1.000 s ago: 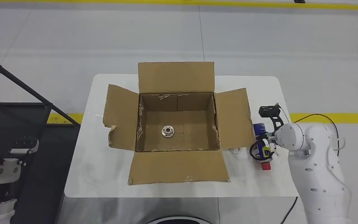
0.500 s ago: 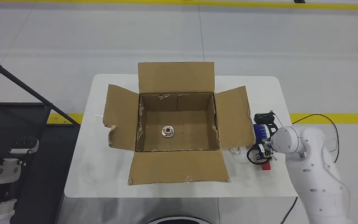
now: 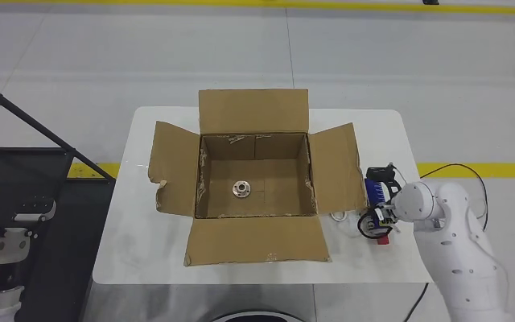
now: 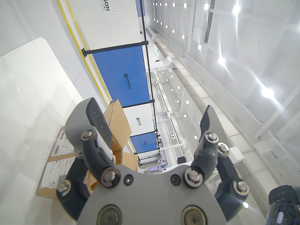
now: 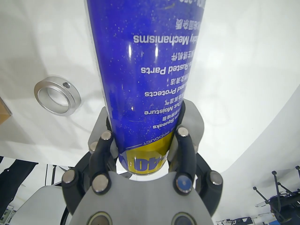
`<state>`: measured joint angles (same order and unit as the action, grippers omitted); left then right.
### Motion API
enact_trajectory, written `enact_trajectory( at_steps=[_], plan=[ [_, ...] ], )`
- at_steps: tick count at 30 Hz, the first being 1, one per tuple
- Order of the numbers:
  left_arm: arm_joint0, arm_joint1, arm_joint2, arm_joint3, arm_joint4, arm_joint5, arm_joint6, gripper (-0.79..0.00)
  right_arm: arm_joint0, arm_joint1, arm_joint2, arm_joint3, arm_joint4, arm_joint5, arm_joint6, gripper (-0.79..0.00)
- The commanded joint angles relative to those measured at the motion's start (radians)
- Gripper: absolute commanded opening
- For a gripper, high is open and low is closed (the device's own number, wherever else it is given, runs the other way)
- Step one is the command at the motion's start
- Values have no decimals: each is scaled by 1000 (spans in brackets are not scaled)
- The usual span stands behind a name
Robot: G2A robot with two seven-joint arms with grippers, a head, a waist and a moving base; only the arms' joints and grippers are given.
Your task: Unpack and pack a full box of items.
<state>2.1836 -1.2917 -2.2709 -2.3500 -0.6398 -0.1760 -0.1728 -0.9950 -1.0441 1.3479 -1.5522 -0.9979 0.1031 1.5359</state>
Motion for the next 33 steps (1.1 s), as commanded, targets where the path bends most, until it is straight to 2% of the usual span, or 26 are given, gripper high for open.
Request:
enact_trajectory(
  at_steps=[1, 8, 13, 18, 22, 26, 33],
  plan=[
    [0, 0, 0, 0, 0, 0, 0, 0, 7, 4, 10, -13, 5, 10, 0, -785],
    [0, 0, 0, 0, 0, 0, 0, 0, 5, 21, 108, -178, -23, 90, -20, -785],
    [0, 0, 0, 0, 0, 0, 0, 0, -59, 21, 222, -375, -52, 253, -228, -785],
    [0, 0, 0, 0, 0, 0, 0, 0, -121, 8, 278, -508, 59, 307, -481, -785],
    [0, 0, 0, 0, 0, 0, 0, 0, -130, -6, 251, -542, 183, 270, -646, -785],
    [0, 0, 0, 0, 0, 0, 0, 0, -70, -17, 155, -520, 260, 179, -741, -785],
    [0, 0, 0, 0, 0, 0, 0, 0, 137, -47, -95, -390, 375, 9, -739, -785]
  ],
)
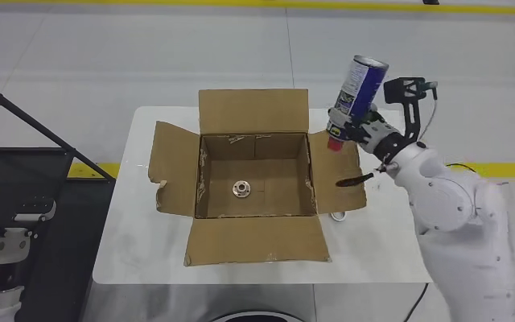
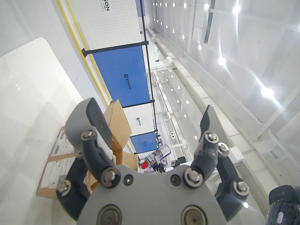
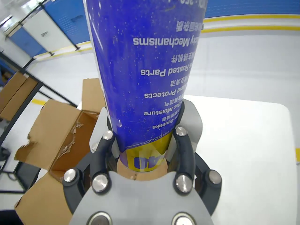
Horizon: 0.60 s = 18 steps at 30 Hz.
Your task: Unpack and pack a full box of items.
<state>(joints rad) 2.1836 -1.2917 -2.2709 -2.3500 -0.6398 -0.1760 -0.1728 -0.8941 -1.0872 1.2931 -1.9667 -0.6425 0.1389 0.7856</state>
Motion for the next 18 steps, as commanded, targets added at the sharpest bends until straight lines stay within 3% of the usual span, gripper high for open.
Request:
enact_trajectory(
  at_steps=[1, 12, 18],
  plan=[
    [0, 0, 0, 0, 0, 0, 0, 0, 68, -10, -74, 53, 37, -45, 20, -785],
    [0, 0, 0, 0, 0, 0, 0, 0, 352, -93, -463, 343, 173, -266, 216, -785],
    [0, 0, 0, 0, 0, 0, 0, 0, 466, -158, -661, 492, 121, -244, 319, -785]
  ],
)
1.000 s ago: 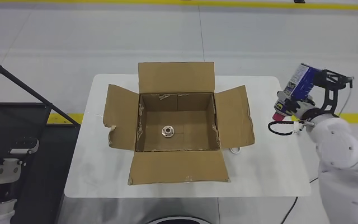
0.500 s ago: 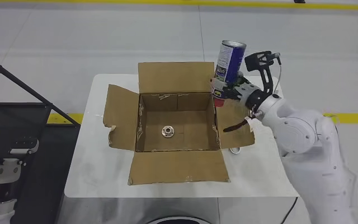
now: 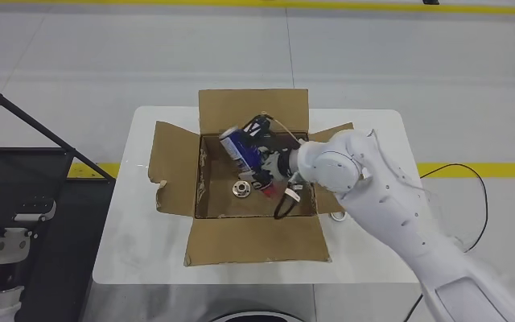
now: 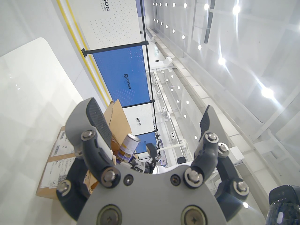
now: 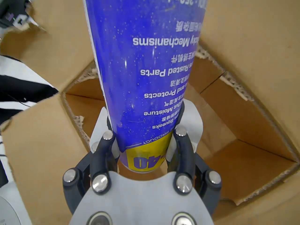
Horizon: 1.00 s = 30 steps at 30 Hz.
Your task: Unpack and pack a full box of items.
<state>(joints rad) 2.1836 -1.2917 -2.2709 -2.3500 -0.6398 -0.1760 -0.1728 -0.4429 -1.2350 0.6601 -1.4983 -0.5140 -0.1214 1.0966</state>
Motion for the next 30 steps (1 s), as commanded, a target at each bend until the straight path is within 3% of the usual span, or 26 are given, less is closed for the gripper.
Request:
enact_trajectory(
  at_steps=[1, 4, 10, 12, 14, 17, 30],
  plan=[
    [0, 0, 0, 0, 0, 0, 0, 0, 28, -21, -54, 46, -28, 39, 15, -785],
    [0, 0, 0, 0, 0, 0, 0, 0, 58, -53, -127, 107, -80, 93, 44, -785],
    [0, 0, 0, 0, 0, 0, 0, 0, 97, -111, -220, 204, -87, 95, 115, -785],
    [0, 0, 0, 0, 0, 0, 0, 0, 108, -125, -236, 229, -98, 98, 130, -720],
    [0, 0, 0, 0, 0, 0, 0, 0, 114, -136, -242, 244, -101, 107, 135, -582],
    [0, 0, 0, 0, 0, 0, 0, 0, 120, -146, -243, 261, -112, 121, 145, -496],
    [0, 0, 0, 0, 0, 0, 0, 0, 91, -141, -195, 224, -168, 143, 185, -382]
  ],
)
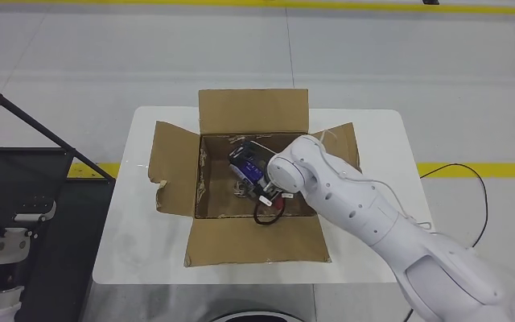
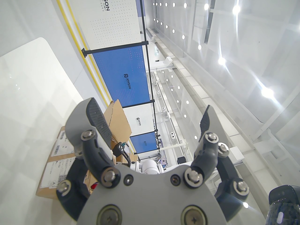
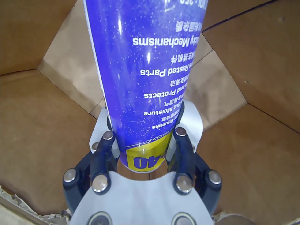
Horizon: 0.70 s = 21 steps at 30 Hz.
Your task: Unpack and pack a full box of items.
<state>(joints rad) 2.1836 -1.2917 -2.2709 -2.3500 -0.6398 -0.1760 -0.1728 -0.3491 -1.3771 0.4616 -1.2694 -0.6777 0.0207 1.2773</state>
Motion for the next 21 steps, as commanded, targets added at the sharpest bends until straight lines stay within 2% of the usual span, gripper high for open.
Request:
enact_trajectory(
  at_steps=[1, 2, 5, 8, 10, 13, 18, 21],
  plan=[
    [0, 0, 0, 0, 0, 0, 0, 0, -6, 3, 8, -11, -9, 3, 9, -317],
    [0, 0, 0, 0, 0, 0, 0, 0, -10, 4, 12, -17, -14, 4, 14, -280],
    [0, 0, 0, 0, 0, 0, 0, 0, -19, 8, 24, -34, -34, 14, 28, -283],
    [0, 0, 0, 0, 0, 0, 0, 0, -31, 13, 40, -53, -49, 22, 34, -225],
    [0, 0, 0, 0, 0, 0, 0, 0, -40, 16, 50, -66, -58, 25, 40, -135],
    [0, 0, 0, 0, 0, 0, 0, 0, -52, 19, 63, -80, -72, 28, 43, -83],
    [0, 0, 0, 0, 0, 0, 0, 0, -63, 23, 87, -109, -99, 40, 47, -68],
    [0, 0, 0, 0, 0, 0, 0, 0, -73, 33, 122, -152, -119, 57, 44, 0]
  ],
)
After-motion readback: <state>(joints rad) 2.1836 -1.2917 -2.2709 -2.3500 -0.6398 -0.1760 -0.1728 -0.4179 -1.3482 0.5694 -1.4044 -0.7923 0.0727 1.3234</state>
